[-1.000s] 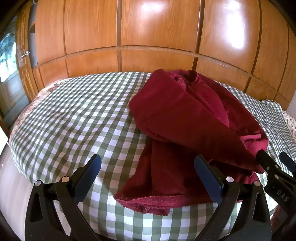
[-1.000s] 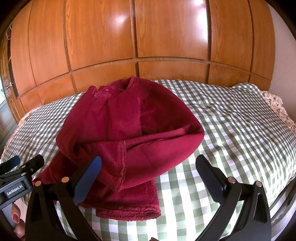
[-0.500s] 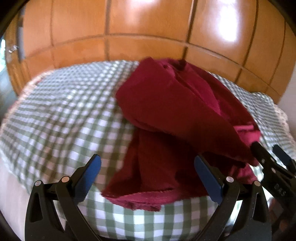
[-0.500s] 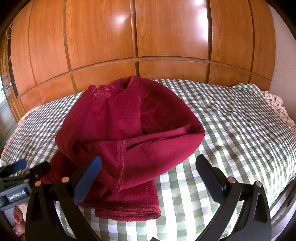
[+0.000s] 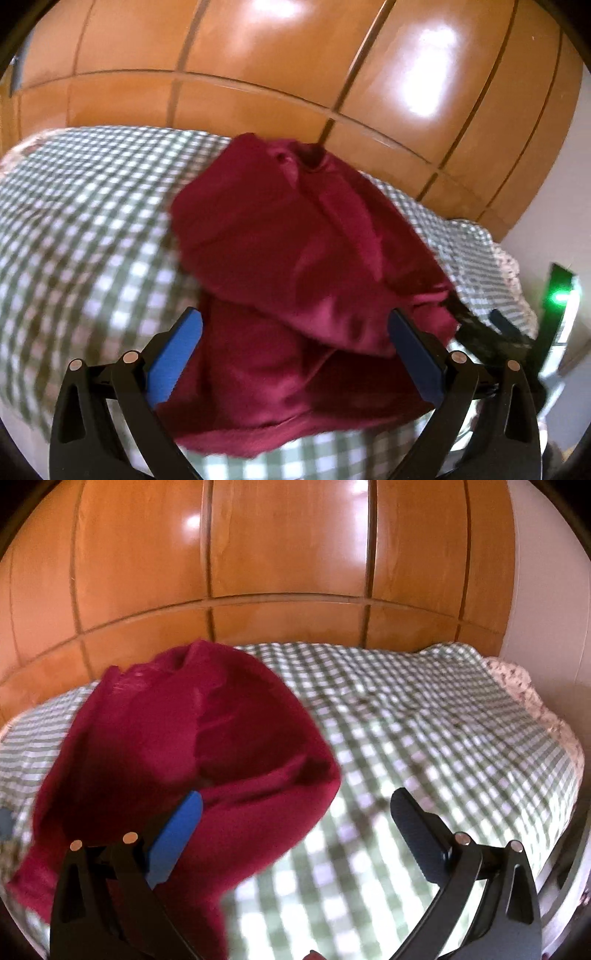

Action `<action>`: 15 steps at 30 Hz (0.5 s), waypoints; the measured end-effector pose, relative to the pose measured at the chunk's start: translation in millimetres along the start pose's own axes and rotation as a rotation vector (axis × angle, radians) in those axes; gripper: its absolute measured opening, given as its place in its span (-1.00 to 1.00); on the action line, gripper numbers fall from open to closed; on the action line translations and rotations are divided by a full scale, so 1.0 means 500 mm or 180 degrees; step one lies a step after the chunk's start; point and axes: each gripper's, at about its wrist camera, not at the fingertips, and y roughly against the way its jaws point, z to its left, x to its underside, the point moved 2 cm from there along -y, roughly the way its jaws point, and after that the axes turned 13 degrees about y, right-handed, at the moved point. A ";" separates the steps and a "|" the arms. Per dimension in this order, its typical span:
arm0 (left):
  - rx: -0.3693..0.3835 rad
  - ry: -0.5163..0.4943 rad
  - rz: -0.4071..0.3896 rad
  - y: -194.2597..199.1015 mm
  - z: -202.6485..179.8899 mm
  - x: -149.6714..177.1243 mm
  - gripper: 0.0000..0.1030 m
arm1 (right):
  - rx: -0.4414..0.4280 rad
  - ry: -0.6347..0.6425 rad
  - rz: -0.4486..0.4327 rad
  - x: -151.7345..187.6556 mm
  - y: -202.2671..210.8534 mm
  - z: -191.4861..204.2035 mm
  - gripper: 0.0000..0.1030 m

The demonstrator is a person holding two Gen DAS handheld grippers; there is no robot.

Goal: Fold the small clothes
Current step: 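Grasp the sweater's shoulder with the left tool while the right tool grasps the other shoulder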

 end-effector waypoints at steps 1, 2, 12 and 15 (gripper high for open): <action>0.0069 0.0012 0.0041 -0.007 -0.007 -0.005 0.93 | 0.0050 0.0029 0.0001 -0.008 -0.016 -0.001 0.97; 0.0146 0.0050 0.0112 -0.019 -0.019 -0.013 0.93 | 0.0076 0.0048 0.0011 -0.013 -0.028 0.000 0.97; -0.0191 -0.0533 0.0453 -0.153 -0.074 -0.015 0.17 | 0.0222 0.0240 0.0419 -0.004 -0.185 0.012 0.97; -0.0180 -0.0395 0.0647 -0.175 -0.040 -0.013 -0.52 | 0.0127 0.0170 0.0448 0.005 -0.196 0.001 0.97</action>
